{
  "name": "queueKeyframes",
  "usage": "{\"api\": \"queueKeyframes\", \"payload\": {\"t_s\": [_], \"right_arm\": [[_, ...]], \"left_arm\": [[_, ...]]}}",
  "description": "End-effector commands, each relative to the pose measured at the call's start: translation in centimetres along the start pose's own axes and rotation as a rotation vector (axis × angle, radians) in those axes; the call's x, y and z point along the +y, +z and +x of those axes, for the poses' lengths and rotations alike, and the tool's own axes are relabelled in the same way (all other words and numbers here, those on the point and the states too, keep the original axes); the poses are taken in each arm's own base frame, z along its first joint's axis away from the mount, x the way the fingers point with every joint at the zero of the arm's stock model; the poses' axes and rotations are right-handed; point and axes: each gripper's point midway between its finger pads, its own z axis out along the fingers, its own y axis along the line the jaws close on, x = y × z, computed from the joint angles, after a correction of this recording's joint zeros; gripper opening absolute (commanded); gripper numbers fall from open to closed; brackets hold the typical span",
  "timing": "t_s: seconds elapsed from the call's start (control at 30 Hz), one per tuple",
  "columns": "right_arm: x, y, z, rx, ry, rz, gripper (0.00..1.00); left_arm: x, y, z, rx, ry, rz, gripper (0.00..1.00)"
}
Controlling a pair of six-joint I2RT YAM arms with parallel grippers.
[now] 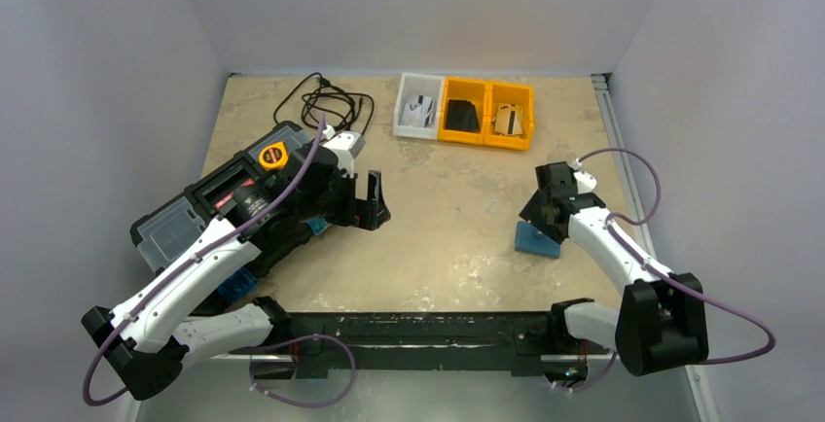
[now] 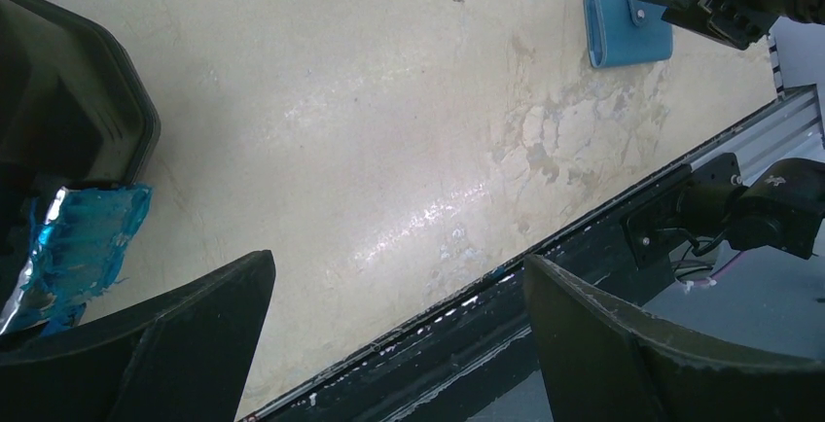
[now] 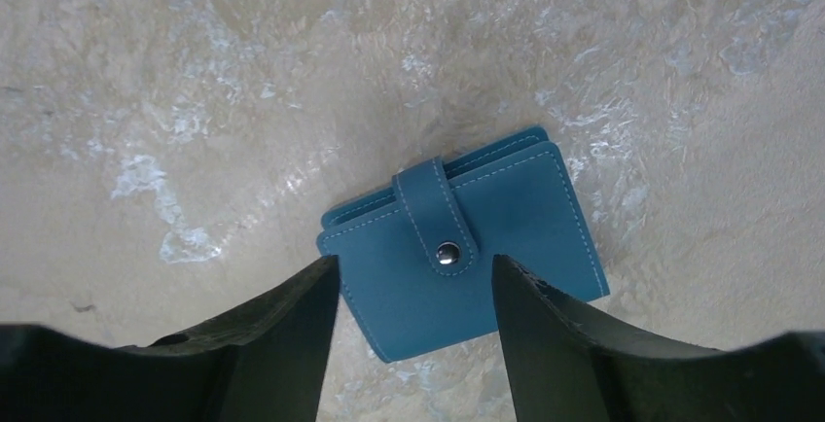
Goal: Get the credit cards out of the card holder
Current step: Open the card holder at the center of the board.
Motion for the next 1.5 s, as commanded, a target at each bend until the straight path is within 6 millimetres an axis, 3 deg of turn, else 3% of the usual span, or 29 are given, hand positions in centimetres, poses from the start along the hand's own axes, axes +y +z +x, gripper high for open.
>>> {"api": "queueKeyframes", "payload": {"t_s": [0.0,0.27,0.37,0.53,0.67,0.8,1.0,1.2,1.33,1.47], "right_arm": [[-0.3,1.2,-0.1,-0.022,0.049,0.008,0.54],[-1.2,2.9,0.7,0.013,0.084,0.031,0.40],[-1.0,3.3,1.4,0.040,0.085,0.018,0.28],[-0.9,3.4,2.9,0.089,0.092,-0.020,0.00],[0.5,2.5,5.1,0.160,0.157,-0.136,0.00],[2.8,0.4,7.3,0.218,0.267,-0.260,0.00],[8.8,-4.2,11.0,0.325,0.380,-0.408,0.00],[14.9,-8.2,12.9,0.425,0.404,-0.527,0.00],[17.2,-9.8,12.9,0.447,0.397,-0.578,0.00],[17.3,-10.6,12.4,0.442,0.392,-0.598,0.00]], "left_arm": [[-0.4,-0.5,-0.2,-0.022,-0.017,0.027,1.00],[-0.4,-0.2,0.0,-0.013,-0.030,0.026,1.00],[-0.4,-0.2,0.1,-0.009,-0.031,0.024,1.00],[-0.3,0.1,0.3,-0.001,-0.045,0.019,1.00],[0.1,0.7,1.1,0.017,-0.066,0.007,1.00],[0.2,1.4,2.0,0.039,-0.091,0.009,1.00],[0.4,2.5,3.5,0.081,-0.117,0.017,1.00],[-0.2,3.8,5.0,0.127,-0.145,0.064,0.99],[-1.4,4.9,6.3,0.168,-0.149,0.132,0.89],[-2.6,6.2,7.9,0.220,-0.145,0.161,0.72]]}}
